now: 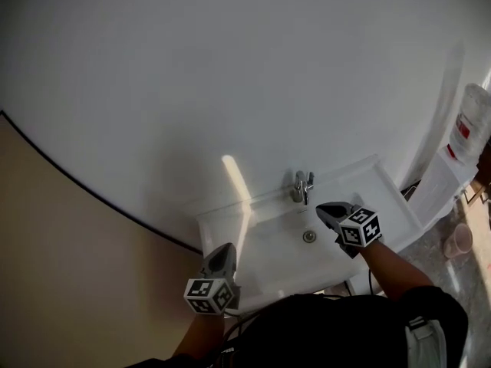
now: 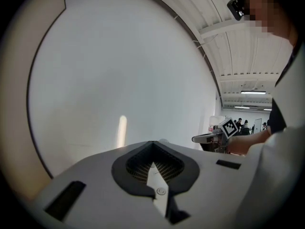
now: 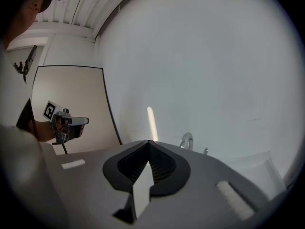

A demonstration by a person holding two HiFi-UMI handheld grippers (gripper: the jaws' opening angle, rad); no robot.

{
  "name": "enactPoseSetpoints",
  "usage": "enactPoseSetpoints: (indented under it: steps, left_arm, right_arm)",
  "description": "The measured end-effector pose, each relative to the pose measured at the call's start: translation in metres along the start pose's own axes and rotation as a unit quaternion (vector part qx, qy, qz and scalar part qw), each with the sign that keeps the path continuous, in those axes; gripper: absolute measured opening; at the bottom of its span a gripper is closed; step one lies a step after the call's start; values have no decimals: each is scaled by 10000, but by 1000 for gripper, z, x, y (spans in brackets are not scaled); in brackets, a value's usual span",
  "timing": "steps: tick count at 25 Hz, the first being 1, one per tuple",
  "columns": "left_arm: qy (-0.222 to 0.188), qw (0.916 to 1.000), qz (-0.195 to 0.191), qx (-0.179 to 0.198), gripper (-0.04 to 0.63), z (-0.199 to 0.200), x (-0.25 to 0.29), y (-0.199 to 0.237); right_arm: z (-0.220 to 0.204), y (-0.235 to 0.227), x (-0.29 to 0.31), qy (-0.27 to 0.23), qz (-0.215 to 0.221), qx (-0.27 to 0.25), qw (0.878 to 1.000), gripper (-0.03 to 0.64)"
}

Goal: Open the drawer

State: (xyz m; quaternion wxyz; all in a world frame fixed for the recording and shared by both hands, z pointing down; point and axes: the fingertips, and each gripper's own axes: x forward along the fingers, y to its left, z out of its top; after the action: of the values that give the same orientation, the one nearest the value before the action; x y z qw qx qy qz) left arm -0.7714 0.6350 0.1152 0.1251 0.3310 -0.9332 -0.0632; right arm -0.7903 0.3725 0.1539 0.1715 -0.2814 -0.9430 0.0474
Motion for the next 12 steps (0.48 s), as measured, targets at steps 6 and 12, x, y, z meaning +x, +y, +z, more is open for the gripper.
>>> enactPoseSetpoints:
  steps: [6, 12]
  left_arm:
    - [-374, 9984, 381, -177, -9, 16, -67, 37]
    - [-503, 9969, 472, -370, -9, 12, -84, 39]
  right_arm:
    - [7, 63, 32, 11, 419, 125, 9990, 0]
    - [9, 72, 39, -32, 474, 114, 9988, -2]
